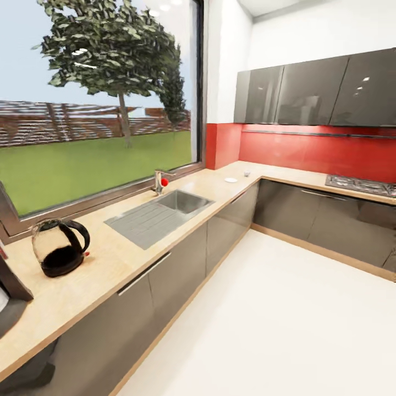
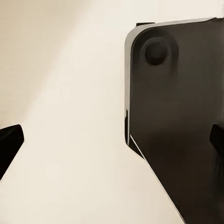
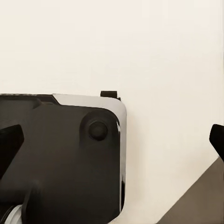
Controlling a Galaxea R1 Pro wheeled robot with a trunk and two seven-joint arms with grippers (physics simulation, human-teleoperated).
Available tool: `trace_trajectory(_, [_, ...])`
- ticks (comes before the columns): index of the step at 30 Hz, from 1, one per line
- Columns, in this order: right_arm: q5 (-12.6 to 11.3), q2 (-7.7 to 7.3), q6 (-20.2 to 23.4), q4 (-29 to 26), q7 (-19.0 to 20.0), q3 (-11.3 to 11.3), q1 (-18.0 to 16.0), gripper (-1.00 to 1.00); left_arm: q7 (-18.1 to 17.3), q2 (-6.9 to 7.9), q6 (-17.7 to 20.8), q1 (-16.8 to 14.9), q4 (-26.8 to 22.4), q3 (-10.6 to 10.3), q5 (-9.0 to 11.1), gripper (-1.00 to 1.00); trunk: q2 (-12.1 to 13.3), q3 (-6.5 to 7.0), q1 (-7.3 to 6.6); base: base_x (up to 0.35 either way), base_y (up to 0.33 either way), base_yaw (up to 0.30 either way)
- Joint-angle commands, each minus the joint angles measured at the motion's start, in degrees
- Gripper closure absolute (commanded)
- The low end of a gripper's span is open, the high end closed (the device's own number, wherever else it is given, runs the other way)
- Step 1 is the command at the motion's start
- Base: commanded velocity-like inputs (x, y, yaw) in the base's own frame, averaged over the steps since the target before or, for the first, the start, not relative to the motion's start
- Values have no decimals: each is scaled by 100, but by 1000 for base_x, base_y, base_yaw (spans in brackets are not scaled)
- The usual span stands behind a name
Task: Set up a coffee station on the kitchen countertop: keep the coffee maker on the countertop, move the bottle of coffee from the kitchen shelf to the counter next to the coffee maker, place a paper coffee filter on top of the coffee maker, put the saucer next to the coffee maker with the coffee cup on the saucer, and place the electric kettle next to the coffee maker.
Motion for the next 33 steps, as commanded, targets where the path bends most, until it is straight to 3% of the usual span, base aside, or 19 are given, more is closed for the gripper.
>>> trace_trajectory(1, [31,-1,-12,0,27,-49,-4,-100,4,-5,-39,-7,14,-49,56,-100,-12,-12,7,334,-72,-273])
trace_trajectory(33, [31,-1,-12,0,27,-48,-4,-100,8,-17,-66,-10,13,-33,64,-100,-12,-12,7,291,-203,-272])
